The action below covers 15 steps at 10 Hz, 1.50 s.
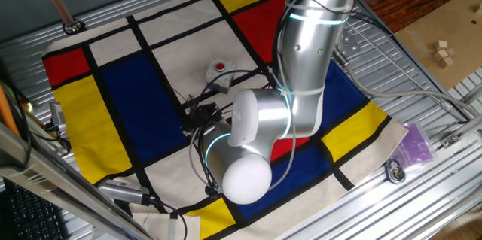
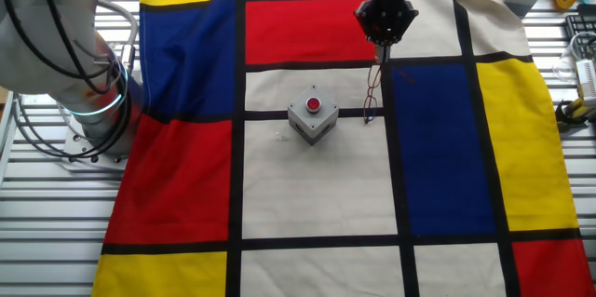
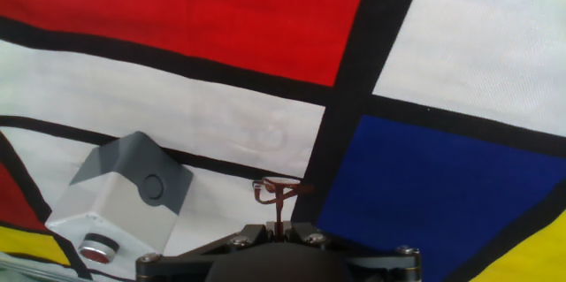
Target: Unfold the leg of the glasses (with one hand)
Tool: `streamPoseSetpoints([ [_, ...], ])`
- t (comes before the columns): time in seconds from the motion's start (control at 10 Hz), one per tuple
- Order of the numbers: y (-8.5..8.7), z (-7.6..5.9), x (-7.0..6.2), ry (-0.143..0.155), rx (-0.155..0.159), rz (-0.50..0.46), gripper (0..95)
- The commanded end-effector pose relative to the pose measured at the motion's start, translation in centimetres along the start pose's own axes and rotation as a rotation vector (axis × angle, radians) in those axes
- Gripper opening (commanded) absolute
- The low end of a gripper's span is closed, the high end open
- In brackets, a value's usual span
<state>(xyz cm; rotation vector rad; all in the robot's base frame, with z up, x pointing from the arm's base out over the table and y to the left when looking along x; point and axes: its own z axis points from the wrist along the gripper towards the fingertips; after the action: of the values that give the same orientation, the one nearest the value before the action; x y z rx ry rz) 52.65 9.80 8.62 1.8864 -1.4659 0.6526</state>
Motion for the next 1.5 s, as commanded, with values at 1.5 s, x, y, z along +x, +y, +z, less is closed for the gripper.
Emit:
streamPoseSetpoints([
  [1.5,2.0,-1.8,3.8,-0.098,0.005,0.131,38.0],
])
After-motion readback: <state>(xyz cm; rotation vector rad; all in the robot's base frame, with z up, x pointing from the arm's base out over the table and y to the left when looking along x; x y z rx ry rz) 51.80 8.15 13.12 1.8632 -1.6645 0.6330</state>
